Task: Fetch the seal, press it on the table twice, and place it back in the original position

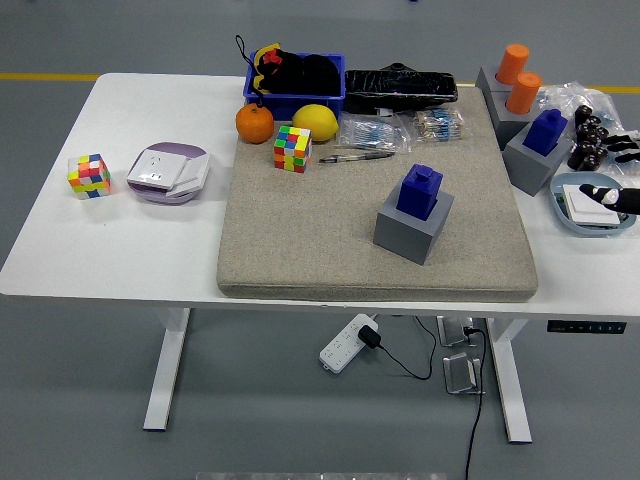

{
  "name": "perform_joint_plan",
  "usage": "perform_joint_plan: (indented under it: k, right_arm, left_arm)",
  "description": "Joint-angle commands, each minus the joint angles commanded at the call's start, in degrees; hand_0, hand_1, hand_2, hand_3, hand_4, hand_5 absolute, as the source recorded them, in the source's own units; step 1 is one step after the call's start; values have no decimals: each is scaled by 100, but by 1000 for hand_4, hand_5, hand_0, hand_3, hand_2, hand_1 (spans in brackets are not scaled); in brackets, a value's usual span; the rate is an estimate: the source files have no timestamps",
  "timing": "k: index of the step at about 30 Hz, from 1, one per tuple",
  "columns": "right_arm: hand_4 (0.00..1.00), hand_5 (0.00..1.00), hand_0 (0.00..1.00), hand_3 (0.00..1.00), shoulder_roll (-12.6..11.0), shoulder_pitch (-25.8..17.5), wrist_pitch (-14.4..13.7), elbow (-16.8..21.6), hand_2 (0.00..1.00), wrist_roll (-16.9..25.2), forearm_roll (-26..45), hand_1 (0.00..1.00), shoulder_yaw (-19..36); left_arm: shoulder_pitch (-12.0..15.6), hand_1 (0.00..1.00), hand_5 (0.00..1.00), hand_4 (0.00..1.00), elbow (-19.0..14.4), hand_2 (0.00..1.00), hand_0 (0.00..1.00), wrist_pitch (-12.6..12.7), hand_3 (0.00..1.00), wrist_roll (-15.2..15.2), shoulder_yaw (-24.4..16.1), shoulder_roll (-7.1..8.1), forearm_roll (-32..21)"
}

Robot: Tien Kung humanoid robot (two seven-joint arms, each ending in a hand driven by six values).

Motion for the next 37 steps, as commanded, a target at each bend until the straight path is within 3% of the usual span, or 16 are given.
perform_joint_plan:
  k: [37]
  right_arm:
    - [854, 140, 785, 646, 16, -87, -100, 67, 686, 151, 78, 663, -40]
  left_arm:
    - [33, 693, 220, 643, 7, 682, 720, -13, 717, 0, 17, 0, -11]
